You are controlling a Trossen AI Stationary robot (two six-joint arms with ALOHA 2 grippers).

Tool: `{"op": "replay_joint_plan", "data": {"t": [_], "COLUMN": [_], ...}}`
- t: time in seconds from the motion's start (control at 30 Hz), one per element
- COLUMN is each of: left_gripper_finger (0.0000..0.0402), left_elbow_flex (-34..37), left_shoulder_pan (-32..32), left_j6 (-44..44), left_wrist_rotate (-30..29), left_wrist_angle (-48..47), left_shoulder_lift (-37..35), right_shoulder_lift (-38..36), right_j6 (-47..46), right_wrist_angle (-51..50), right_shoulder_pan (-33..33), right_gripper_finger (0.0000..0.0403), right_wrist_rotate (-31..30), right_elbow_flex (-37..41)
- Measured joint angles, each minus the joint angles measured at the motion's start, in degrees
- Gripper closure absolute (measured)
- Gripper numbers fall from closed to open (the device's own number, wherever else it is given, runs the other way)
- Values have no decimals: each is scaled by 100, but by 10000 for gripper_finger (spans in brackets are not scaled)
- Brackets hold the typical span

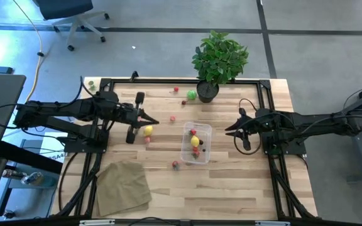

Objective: Pick and placing Produce into tupperware
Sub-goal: Put the red strawberry into the transparent container

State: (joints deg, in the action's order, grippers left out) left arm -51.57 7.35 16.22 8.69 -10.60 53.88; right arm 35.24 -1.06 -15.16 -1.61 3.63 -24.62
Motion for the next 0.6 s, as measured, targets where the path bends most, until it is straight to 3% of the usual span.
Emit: {"op": "replay_joint_plan", "data": {"t": [0.27, 0.4, 0.6], "left_gripper_finger": [401, 396, 323], "left_elbow_flex": [7, 4, 4], "left_shoulder_pan": [-441, -881, -1577], "left_j6": [369, 798, 1308], "left_wrist_rotate": [628, 673, 265], "left_wrist_angle": [-907, -1385, -1603], "left_shoulder_lift": [326, 506, 839], "right_shoulder_lift": [1, 1, 3], "right_j6": [0, 0, 0], "right_wrist_angle": [-58, -93, -115], "right_shoulder_pan": [0, 0, -1], "right_gripper_finger": [329, 329, 329], "right_wrist_rotate": [1, 1, 2], "right_elbow_flex": [4, 4, 4]}}
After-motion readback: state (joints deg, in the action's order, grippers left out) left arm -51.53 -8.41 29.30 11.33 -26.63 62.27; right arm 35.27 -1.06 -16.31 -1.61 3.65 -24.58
